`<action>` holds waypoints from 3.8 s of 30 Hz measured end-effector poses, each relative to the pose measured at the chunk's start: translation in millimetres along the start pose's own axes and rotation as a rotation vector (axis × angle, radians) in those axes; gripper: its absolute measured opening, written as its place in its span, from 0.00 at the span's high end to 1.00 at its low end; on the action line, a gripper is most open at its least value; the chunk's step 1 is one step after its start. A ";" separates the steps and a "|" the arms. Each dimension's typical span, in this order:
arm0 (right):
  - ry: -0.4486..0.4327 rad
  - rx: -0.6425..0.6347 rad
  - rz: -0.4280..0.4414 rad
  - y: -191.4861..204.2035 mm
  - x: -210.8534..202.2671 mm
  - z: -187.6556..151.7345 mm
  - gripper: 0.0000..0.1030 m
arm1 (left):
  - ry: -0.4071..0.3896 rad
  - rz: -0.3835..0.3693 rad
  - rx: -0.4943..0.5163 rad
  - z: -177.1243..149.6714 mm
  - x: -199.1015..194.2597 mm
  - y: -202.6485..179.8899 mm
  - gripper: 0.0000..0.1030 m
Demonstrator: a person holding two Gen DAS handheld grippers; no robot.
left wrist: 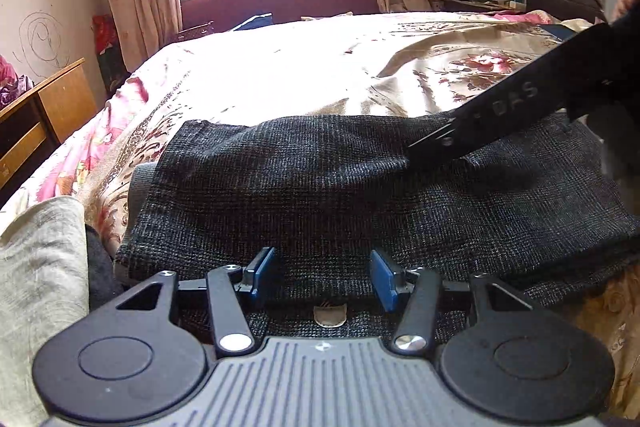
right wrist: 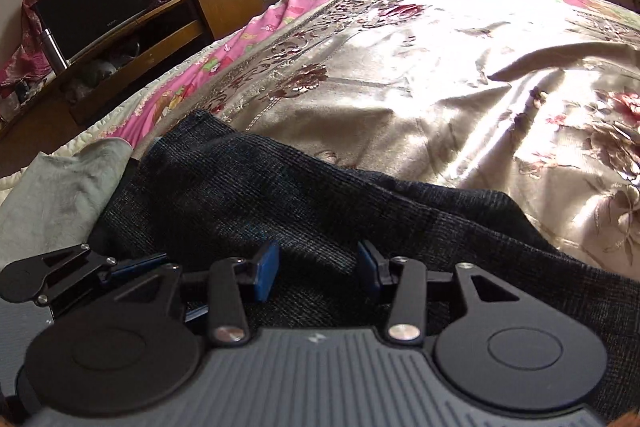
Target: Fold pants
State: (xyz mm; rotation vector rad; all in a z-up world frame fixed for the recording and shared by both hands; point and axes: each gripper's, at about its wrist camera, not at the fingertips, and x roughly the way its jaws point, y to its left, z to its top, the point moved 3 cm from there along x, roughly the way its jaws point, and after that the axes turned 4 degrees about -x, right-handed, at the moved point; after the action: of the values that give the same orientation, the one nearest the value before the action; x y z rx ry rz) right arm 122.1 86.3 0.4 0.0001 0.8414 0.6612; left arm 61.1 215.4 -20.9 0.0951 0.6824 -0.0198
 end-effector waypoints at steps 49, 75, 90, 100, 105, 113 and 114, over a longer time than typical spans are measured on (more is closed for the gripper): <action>-0.109 0.657 0.282 -248.8 -107.8 -77.6 0.94 | 0.118 -0.429 0.487 22.0 -12.2 -294.8 0.59; -0.045 0.666 0.204 -268.1 -144.1 -88.3 0.90 | 0.028 -0.391 0.366 9.0 -44.3 -363.6 0.43; -0.067 0.516 0.275 -160.3 -158.3 6.7 0.91 | -0.076 -0.513 0.060 46.6 -116.1 -234.2 0.61; 0.025 0.470 0.348 -34.4 -36.6 65.3 0.90 | -0.116 -0.370 -0.238 40.4 -114.3 -51.0 0.61; 0.097 0.529 0.321 -6.9 29.6 57.8 0.90 | -0.069 -0.299 -0.379 16.7 -76.0 16.2 0.61; 0.132 0.498 0.266 12.9 56.9 62.0 0.90 | -0.098 -0.303 -0.508 -5.9 -61.0 68.7 0.62; 0.133 0.492 0.257 14.2 57.2 62.8 0.90 | -0.100 -0.325 -0.519 -7.4 -60.3 71.8 0.62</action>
State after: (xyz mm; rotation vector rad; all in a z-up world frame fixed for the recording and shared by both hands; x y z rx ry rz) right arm 185.2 144.5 7.1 0.5205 1.1274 0.6836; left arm 13.2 286.8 17.3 -0.5129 0.5790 -0.1574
